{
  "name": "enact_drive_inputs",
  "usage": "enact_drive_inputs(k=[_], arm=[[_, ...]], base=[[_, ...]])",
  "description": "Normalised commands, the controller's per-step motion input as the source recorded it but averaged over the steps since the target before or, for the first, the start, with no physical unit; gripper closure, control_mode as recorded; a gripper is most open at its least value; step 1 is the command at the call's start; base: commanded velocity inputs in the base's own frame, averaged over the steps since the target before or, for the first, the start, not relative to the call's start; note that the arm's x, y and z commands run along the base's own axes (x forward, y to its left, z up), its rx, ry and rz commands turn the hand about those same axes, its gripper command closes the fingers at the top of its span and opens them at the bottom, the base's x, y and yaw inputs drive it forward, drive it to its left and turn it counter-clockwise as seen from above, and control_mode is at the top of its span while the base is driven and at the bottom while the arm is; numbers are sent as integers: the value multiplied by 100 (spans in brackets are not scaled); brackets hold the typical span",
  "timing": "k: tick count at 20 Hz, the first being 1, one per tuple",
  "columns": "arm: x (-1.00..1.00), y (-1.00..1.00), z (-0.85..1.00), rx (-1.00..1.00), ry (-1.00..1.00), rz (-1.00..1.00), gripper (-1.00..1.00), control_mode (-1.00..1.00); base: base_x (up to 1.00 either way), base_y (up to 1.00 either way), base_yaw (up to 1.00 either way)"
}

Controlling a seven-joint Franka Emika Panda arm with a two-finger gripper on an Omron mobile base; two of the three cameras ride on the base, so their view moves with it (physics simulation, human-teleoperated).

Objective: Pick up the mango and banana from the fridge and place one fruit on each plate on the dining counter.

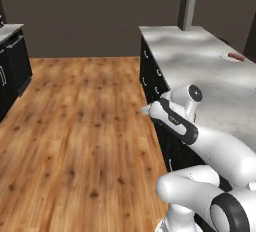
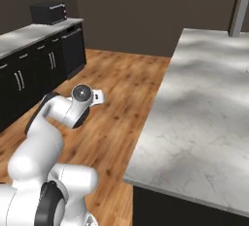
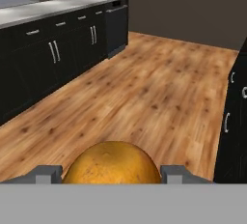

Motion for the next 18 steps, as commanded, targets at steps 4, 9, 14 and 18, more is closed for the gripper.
enact_drive_inputs(k=[4, 9, 14, 18], arm=[[0, 0, 0, 0, 0, 0, 100, 100], [0, 0, 0, 0, 0, 0, 100, 100], [0, 0, 0, 0, 0, 0, 100, 100], [0, 0, 0, 0, 0, 0, 100, 100]], base=[[10, -69, -26], [-22, -64, -27], [-66, -36, -25], [-63, -34, -28]])
